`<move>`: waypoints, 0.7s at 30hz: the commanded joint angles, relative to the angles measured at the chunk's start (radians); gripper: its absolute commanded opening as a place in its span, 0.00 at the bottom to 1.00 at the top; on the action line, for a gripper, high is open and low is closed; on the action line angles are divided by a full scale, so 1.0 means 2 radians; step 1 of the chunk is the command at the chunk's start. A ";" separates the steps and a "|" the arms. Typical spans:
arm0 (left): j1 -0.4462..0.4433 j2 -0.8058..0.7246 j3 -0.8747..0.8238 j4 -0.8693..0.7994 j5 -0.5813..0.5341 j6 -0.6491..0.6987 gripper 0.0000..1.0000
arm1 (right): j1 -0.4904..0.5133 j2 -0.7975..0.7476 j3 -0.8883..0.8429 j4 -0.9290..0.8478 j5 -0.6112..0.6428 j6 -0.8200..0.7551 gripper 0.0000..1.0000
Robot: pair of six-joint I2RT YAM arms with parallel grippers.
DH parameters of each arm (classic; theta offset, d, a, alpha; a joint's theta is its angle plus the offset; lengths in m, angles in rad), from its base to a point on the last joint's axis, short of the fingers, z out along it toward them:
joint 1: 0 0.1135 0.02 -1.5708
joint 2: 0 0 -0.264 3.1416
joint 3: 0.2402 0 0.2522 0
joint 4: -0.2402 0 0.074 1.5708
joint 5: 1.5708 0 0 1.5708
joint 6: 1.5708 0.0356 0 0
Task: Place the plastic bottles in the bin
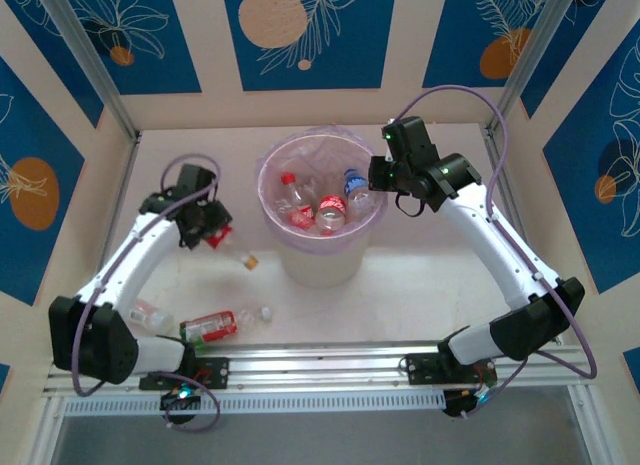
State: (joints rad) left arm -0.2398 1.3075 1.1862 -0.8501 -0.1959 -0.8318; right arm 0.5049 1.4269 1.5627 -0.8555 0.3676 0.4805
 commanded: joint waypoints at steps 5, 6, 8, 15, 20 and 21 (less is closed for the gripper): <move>0.004 0.027 0.288 -0.076 -0.058 0.209 0.35 | 0.008 0.021 0.007 -0.008 -0.012 0.003 0.14; 0.002 0.040 0.333 -0.084 -0.046 0.223 0.30 | 0.008 0.023 0.008 -0.009 -0.012 0.003 0.15; -0.003 0.063 0.404 -0.090 0.001 0.242 0.20 | 0.010 0.022 0.010 -0.010 -0.009 0.004 0.14; -0.096 0.143 0.566 -0.092 0.102 0.245 0.00 | 0.014 0.024 0.014 -0.013 -0.003 0.008 0.15; -0.164 0.207 0.629 -0.103 0.177 0.243 0.00 | 0.018 0.028 0.021 -0.020 0.003 0.006 0.15; -0.176 0.215 0.628 -0.103 0.179 0.246 0.00 | 0.019 0.028 0.022 -0.021 0.004 0.006 0.14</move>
State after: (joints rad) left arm -0.5503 1.6981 2.4111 -1.0080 0.0536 -0.3637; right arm 0.5255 1.4563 1.5902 -0.8642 0.4011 0.4793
